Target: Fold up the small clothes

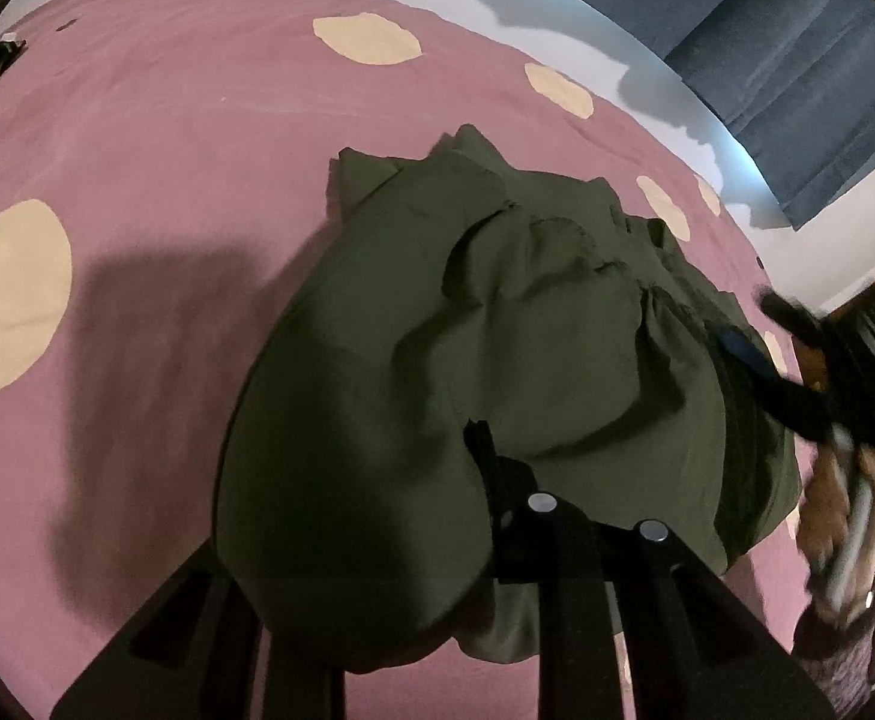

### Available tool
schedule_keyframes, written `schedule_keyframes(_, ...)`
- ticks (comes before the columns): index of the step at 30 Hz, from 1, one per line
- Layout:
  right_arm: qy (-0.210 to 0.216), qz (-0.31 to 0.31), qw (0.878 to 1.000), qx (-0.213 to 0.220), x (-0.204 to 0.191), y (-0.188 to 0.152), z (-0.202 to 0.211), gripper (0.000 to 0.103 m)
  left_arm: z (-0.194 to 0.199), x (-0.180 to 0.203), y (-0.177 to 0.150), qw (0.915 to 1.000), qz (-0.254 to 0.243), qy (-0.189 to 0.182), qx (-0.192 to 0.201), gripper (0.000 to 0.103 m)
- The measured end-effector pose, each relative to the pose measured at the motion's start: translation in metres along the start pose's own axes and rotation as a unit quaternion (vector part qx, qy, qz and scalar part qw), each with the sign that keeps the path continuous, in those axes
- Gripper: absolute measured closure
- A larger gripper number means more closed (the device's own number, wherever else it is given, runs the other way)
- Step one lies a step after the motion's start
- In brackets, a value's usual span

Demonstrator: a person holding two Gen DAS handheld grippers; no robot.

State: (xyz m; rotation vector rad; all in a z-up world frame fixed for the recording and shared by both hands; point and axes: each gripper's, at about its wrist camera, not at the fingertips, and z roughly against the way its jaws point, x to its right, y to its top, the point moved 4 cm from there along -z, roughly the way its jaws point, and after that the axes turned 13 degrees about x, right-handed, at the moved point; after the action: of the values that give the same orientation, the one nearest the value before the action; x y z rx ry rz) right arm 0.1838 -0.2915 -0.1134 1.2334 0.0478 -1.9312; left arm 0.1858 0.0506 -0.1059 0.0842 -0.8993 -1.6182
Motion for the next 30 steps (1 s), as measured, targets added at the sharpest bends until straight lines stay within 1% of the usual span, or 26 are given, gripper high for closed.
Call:
schedule_keyframes(2, -0.019, -0.002, 1.0, 0.001, 0.005, 0.008, -0.017, 0.046, 0.0, 0.0, -0.001, 1.0, -0.003, 0.0, 0.001, 0.081)
schedule_keyframes(5, -0.046, -0.016, 0.999, -0.024, 0.022, 0.008, -0.042, 0.047, 0.0, 0.001, -0.001, 1.0, -0.006, -0.002, 0.001, 0.081)
schedule_keyframes(6, -0.047, -0.022, 0.998, -0.028, 0.026, 0.007, -0.046, 0.049, -0.001, 0.0, -0.001, 1.0, -0.004, -0.003, 0.001, 0.081)
schedule_keyframes(7, -0.046, -0.034, 0.998, -0.026, 0.032, 0.007, -0.049, 0.054, -0.001, 0.001, -0.001, 1.0, -0.003, -0.003, 0.0, 0.081)
schedule_keyframes(8, -0.047, -0.041, 0.998, -0.025, 0.036, 0.007, -0.049, 0.056, -0.002, 0.001, -0.001, 1.0, -0.001, -0.004, 0.0, 0.081)
schedule_keyframes(11, -0.042, -0.047, 0.998, -0.032, 0.036, 0.01, -0.046, 0.058, -0.001, 0.001, 0.0, 1.0, -0.001, -0.004, 0.0, 0.08)
schedule_keyframes(12, -0.041, -0.045, 0.998, -0.032, 0.035, 0.01, -0.044, 0.058, -0.001, 0.002, 0.0, 1.0, 0.0, -0.004, 0.0, 0.08)
schedule_keyframes(14, -0.043, -0.04, 0.998, -0.027, 0.027, 0.009, -0.03, 0.054, 0.001, 0.003, 0.0, 1.0, 0.0, -0.004, 0.002, 0.08)
schedule_keyframes(15, -0.043, -0.035, 0.998, -0.022, 0.022, 0.007, -0.022, 0.047, 0.001, 0.003, -0.001, 1.0, -0.001, -0.004, 0.002, 0.079)
schedule_keyframes(16, -0.04, -0.024, 0.999, -0.012, 0.015, 0.003, -0.01, 0.043, 0.0, 0.002, -0.001, 1.0, 0.001, -0.003, 0.001, 0.079)
schedule_keyframes(18, -0.029, -0.009, 1.0, -0.002, 0.005, -0.008, 0.011, 0.042, -0.001, 0.0, -0.001, 0.9999, 0.013, -0.005, 0.001, 0.078)
schedule_keyframes(19, -0.016, -0.006, 1.0, 0.002, 0.001, -0.02, 0.026, 0.042, -0.002, 0.0, 0.0, 0.9998, 0.018, -0.006, 0.001, 0.077)
schedule_keyframes(23, 0.001, -0.016, 1.0, -0.005, 0.004, -0.064, 0.061, 0.042, -0.004, 0.0, 0.001, 0.9997, 0.025, -0.002, 0.001, 0.075)
schedule_keyframes(27, 0.004, -0.025, 1.0, -0.017, 0.01, -0.1, 0.073, 0.042, -0.006, -0.001, 0.002, 0.9994, 0.034, 0.0, -0.001, 0.073)
schedule_keyframes(30, -0.007, 0.005, 1.0, -0.015, 0.012, -0.117, 0.073, 0.041, -0.006, -0.002, 0.002, 0.9994, 0.035, -0.001, -0.003, 0.073)
